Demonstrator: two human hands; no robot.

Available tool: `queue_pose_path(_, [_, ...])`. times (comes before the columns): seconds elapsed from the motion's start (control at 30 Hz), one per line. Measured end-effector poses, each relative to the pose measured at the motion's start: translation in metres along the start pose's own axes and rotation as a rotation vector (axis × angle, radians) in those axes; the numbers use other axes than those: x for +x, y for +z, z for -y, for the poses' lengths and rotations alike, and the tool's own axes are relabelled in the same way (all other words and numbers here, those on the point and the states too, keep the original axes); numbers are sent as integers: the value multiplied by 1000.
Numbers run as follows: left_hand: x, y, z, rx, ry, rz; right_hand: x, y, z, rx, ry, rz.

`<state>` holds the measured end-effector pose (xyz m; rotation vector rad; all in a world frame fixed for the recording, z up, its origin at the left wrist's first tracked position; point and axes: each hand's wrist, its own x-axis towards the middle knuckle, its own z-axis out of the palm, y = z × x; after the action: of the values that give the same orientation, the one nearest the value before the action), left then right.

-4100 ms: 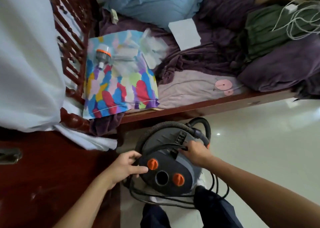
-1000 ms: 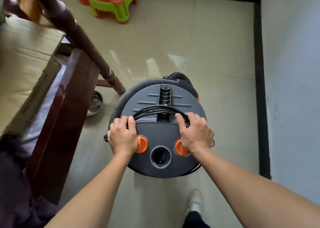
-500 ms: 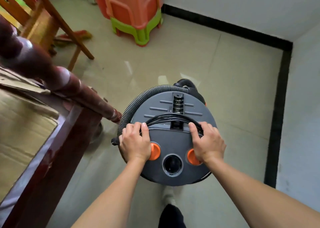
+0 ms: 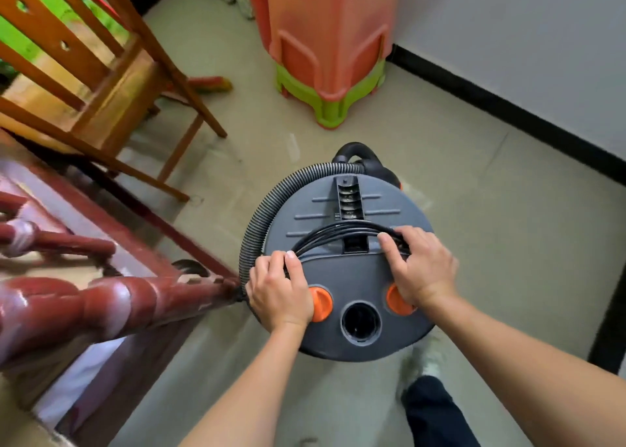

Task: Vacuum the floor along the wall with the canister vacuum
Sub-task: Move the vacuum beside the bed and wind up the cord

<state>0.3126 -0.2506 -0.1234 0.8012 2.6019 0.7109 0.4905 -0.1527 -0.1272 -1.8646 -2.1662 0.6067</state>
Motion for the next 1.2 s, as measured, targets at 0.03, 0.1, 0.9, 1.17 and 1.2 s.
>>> queue_pose_path(0.03, [9, 1, -4, -14, -28, -28, 17, 1, 6, -11, -35, 19])
queue_pose_path(0.1, [32, 4, -15, -50, -77, -111, 54, 4, 21, -36, -120, 59])
queue_pose_path(0.9, [286, -29, -25, -90, -333, -318, 294, 77, 233, -122, -442, 253])
queue_pose_path(1.17, [352, -53, -6, -134, -331, -319, 323, 100, 292, -143, -442, 291])
queue_pose_path(1.2, [361, -55, -3, -142, -336, -320, 327, 103, 300, -130, -442, 295])
